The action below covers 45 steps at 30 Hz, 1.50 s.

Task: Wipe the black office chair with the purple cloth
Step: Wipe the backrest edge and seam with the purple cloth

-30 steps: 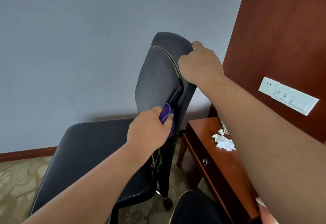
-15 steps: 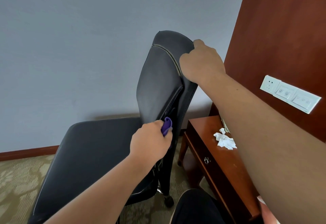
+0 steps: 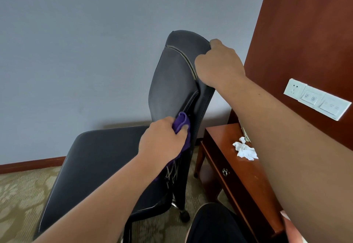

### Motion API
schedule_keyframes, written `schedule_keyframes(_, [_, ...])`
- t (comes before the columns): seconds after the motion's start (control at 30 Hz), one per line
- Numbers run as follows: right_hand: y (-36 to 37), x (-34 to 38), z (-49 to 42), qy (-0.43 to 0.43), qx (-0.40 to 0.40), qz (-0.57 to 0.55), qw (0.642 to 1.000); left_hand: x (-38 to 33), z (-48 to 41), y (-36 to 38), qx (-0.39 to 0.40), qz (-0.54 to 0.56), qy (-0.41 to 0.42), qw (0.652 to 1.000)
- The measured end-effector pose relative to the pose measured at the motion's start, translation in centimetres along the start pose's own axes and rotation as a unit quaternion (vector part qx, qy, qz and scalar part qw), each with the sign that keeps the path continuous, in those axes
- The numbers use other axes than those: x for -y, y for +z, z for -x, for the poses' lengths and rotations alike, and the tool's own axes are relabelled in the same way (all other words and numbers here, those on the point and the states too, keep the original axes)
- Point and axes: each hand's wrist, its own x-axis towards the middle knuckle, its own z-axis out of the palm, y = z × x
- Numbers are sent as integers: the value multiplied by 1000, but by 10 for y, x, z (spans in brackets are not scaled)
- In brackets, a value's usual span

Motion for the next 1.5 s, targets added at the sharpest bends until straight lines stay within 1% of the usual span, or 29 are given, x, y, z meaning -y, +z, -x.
schedule_keyframes(0.07, [-1, -1, 0, 0, 1, -1, 1000, 12, 4, 5, 7, -80, 14, 997])
schedule_keyframes(0.13, [-1, -1, 0, 2, 2, -3, 1000, 21, 7, 8, 13, -105, 6, 994])
schedule_keyframes(0.3, [0, 0, 0, 4, 3, -6, 1000, 24, 5, 5, 0, -98, -3, 995])
schedule_keyframes(0.43, [-1, -1, 0, 4, 3, -11, 1000, 7, -8, -12, -43, -54, 36, 997])
schedule_keyframes(0.5, [-1, 0, 0, 2, 3, -12, 1000, -2, -16, -17, -56, -53, 67, 995])
schedule_keyframes(0.6, [-2, -1, 1, 4, 6, -10, 1000, -3, -20, -13, -33, -110, 94, 989])
schedule_keyframes(0.73, [-1, -1, 1, 5, 5, -8, 1000, 13, -16, -4, -22, -135, 96, 986])
schedule_keyframes(0.8, [-1, -1, 1, 6, 6, -9, 1000, 22, -13, -2, -18, -148, 87, 985])
schedule_keyframes(0.93, [-2, 0, 2, 9, 6, -9, 1000, 36, -4, 1, 13, -176, 61, 982])
schedule_keyframes(1.0, [-2, 0, 2, 10, 6, -12, 1000, 35, -3, -1, 16, -169, 54, 984])
schedule_keyframes(1.13, [-2, 2, 3, 6, 4, -9, 1000, 14, -10, -10, -17, -127, 72, 989])
schedule_keyframes(1.27, [-2, 1, 3, 6, 2, -10, 1000, -13, -22, -16, -74, -137, 119, 981])
schedule_keyframes(1.33, [-2, 0, 2, 7, 3, -10, 1000, -14, -23, -14, -80, -146, 129, 978])
schedule_keyframes(1.5, [-2, 2, 2, 8, 7, -12, 1000, 10, -14, -6, -68, -164, 126, 976])
